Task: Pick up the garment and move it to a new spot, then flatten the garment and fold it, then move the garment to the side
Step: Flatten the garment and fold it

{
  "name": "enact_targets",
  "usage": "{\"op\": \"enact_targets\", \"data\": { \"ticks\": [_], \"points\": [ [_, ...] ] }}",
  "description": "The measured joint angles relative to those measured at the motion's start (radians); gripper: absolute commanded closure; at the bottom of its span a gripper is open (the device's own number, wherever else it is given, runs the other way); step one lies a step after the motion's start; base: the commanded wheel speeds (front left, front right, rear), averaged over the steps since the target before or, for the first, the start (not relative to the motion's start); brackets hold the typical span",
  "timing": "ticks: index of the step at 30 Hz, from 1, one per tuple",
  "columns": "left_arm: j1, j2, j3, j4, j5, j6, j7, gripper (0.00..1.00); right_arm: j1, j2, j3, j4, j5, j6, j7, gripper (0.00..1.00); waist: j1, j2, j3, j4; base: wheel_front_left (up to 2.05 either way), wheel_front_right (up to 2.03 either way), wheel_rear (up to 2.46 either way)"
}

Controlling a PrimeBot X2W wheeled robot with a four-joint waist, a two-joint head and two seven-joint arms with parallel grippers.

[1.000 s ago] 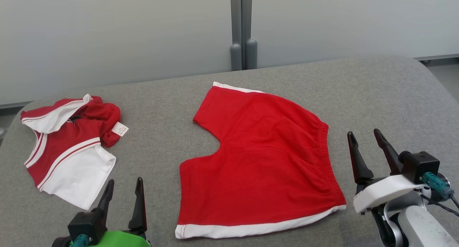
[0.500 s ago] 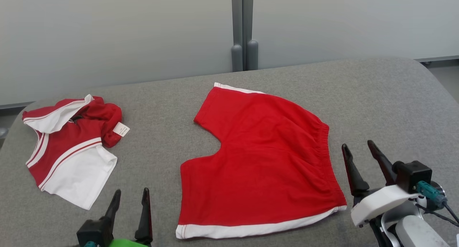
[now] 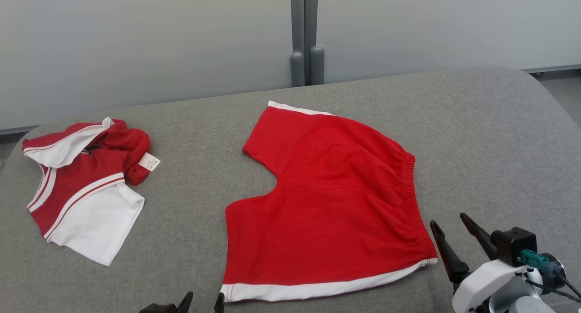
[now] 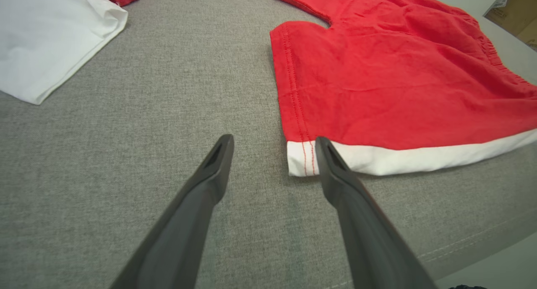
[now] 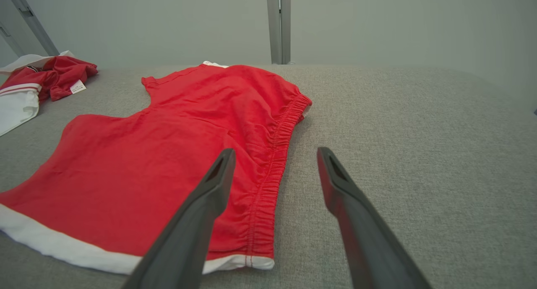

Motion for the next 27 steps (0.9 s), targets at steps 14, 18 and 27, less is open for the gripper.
{"op": "enact_targets", "data": {
  "ticks": [14,18,27],
  "points": [
    [-0.030,-0.006,-0.017,0.078,-0.015,-0.042,0.029,0.00,-0.005,0.000,0.003,0.024,0.000,0.021,0.000,0.00,0.0000,0.0000,0.035,-0.045,0.00,0.00,0.00],
    [-0.053,-0.010,-0.018,0.090,-0.021,-0.050,0.029,0.00,-0.006,0.000,0.003,0.034,0.000,0.028,-0.001,0.00,0.0000,0.0000,0.043,-0.059,0.00,0.00,0.00],
    [-0.076,-0.013,-0.033,0.135,-0.025,-0.064,0.029,0.73,-0.006,0.000,-0.004,0.061,0.003,0.030,-0.008,0.00,0.0000,0.0000,0.050,-0.068,0.00,0.00,0.00]
  ]
}}
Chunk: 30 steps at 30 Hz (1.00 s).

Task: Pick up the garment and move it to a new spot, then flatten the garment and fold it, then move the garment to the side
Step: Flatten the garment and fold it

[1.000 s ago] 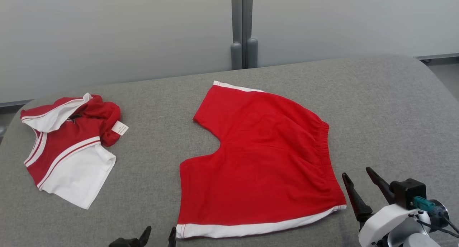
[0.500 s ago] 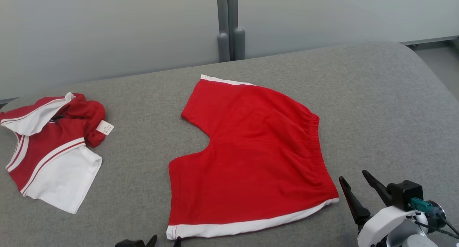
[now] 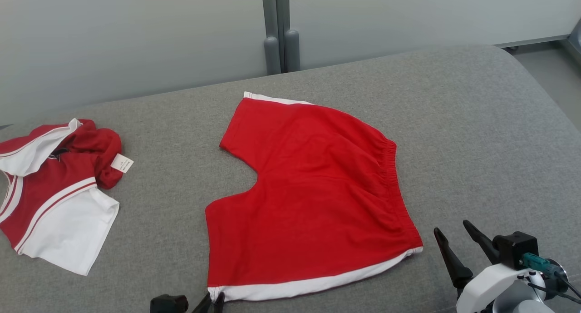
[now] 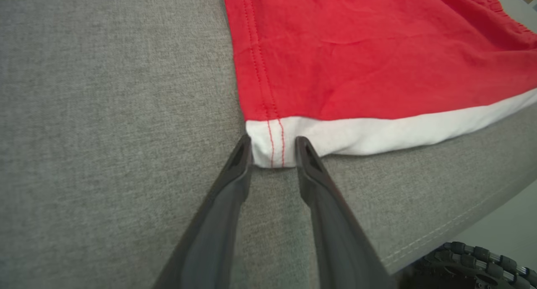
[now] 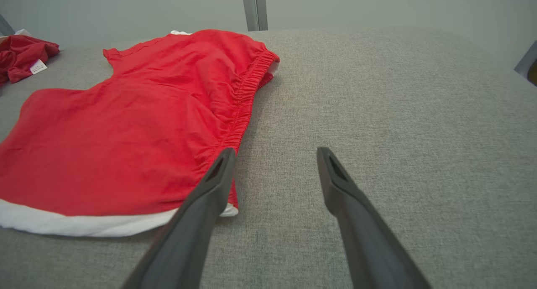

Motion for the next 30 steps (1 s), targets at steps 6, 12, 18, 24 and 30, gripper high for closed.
{"op": "enact_targets", "data": {
  "ticks": [6,12,18,24,30],
  "points": [
    [-0.022,-0.002,-0.003,0.006,-0.009,-0.021,-0.014,1.00,0.001,-0.005,0.014,0.033,0.003,0.023,0.000,0.00,0.0000,0.0000,0.001,0.004,0.00,0.00,0.00],
    [-0.030,-0.004,-0.004,0.013,-0.009,-0.024,-0.044,1.00,0.001,-0.025,0.072,0.071,-0.012,0.059,0.005,0.00,0.0000,0.0000,0.001,0.017,0.00,0.00,0.00],
    [-0.047,-0.006,-0.006,0.015,-0.009,-0.025,-0.045,1.00,-0.002,-0.024,0.105,0.103,-0.026,0.070,0.005,0.00,0.0000,0.0000,0.005,0.035,0.00,0.00,0.00],
    [-0.060,-0.007,-0.012,0.018,-0.009,-0.026,-0.053,1.00,-0.049,-0.023,0.133,0.135,-0.048,0.078,0.005,0.00,0.0000,0.0000,0.019,0.054,0.00,0.00,0.00],
    [-0.077,-0.008,-0.027,0.022,-0.007,-0.034,-0.054,1.00,-0.083,-0.011,0.148,0.175,-0.048,0.086,0.005,0.30,0.0000,0.0000,0.032,0.072,0.00,0.00,0.00]
  ]
}}
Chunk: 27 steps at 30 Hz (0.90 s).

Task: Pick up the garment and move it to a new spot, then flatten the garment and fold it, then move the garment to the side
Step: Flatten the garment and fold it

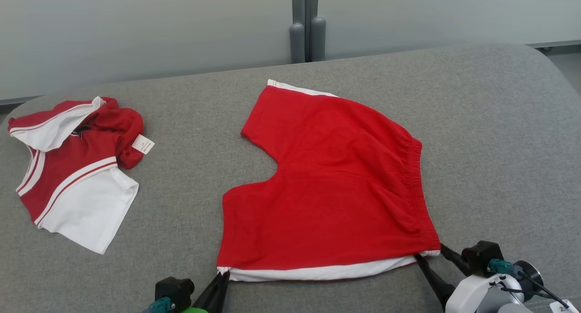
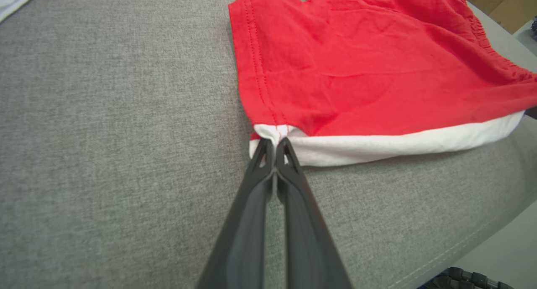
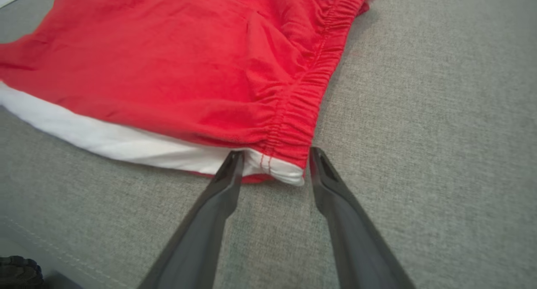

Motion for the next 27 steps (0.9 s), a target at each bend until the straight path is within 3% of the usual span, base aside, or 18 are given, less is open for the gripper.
{"op": "enact_targets", "data": {
  "ticks": [2,6,8,19,27],
  "points": [
    [-0.001,-0.001,-0.001,0.005,0.000,0.000,-0.005,1.00,-0.005,0.007,0.012,0.009,0.000,0.007,0.000,0.51,0.0000,0.0000,0.003,0.005,0.00,0.00,0.00],
    [-0.001,-0.001,-0.001,0.015,0.000,0.000,-0.012,1.00,-0.019,0.013,0.030,0.022,0.000,0.008,-0.001,0.72,0.0000,0.0000,0.004,0.007,0.00,0.00,0.00],
    [-0.001,-0.002,0.001,0.016,0.000,0.000,-0.017,1.00,-0.021,0.013,0.030,0.023,0.005,0.008,-0.005,1.00,0.0000,0.0000,0.004,0.007,0.00,0.00,0.00],
    [-0.028,-0.010,0.063,-0.059,-0.021,0.001,-0.084,1.00,-0.065,0.016,-0.026,-0.058,0.039,0.016,-0.033,1.00,0.0000,0.0000,-0.023,-0.015,0.00,0.00,0.00],
    [-0.036,-0.013,0.045,-0.182,-0.003,0.000,-0.101,1.00,-0.069,-0.016,-0.099,-0.150,0.039,0.014,-0.034,1.00,0.0000,0.0000,-0.056,-0.017,0.00,0.00,0.00]
  ]
}}
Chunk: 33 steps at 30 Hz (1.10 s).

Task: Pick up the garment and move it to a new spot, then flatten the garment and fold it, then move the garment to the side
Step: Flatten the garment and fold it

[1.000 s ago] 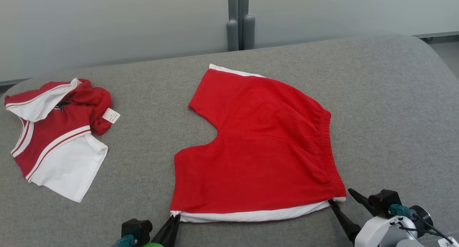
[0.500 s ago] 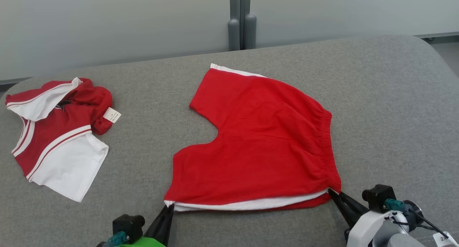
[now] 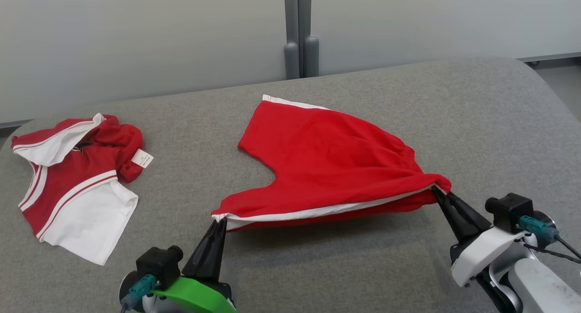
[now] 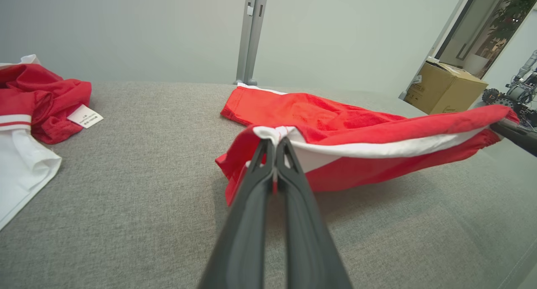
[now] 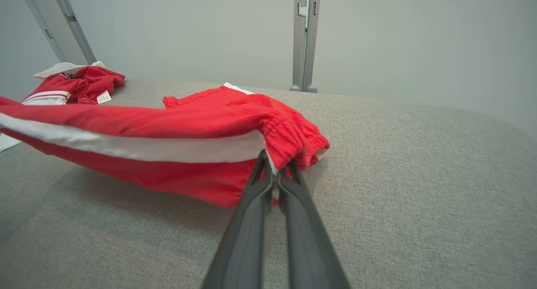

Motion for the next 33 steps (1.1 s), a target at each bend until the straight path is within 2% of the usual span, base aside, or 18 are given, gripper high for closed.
{"op": "enact_targets", "data": {
  "ticks": [9,21,27,33],
  "points": [
    [0.000,0.000,-0.031,-0.152,0.047,0.000,-0.008,1.00,0.031,-0.037,-0.066,-0.093,-0.012,-0.019,0.000,1.00,0.0000,0.0000,-0.035,0.019,0.00,0.00,0.00],
    [0.008,0.003,-0.069,-0.369,0.103,0.001,-0.009,1.00,0.108,-0.050,-0.066,-0.130,-0.019,-0.026,-0.002,1.00,0.0000,0.0000,-0.068,0.049,0.00,0.00,0.00],
    [0.087,0.031,-0.058,-0.351,0.097,0.028,0.035,1.00,0.147,-0.049,-0.043,-0.111,0.001,-0.019,-0.003,1.00,0.0000,0.0000,-0.060,0.045,0.00,0.00,0.00],
    [0.108,0.041,-0.049,-0.309,0.074,0.033,0.073,1.00,0.146,-0.049,-0.026,-0.099,0.030,-0.010,0.007,1.00,0.0000,0.0000,-0.035,0.029,0.00,0.00,0.00]
  ]
}}
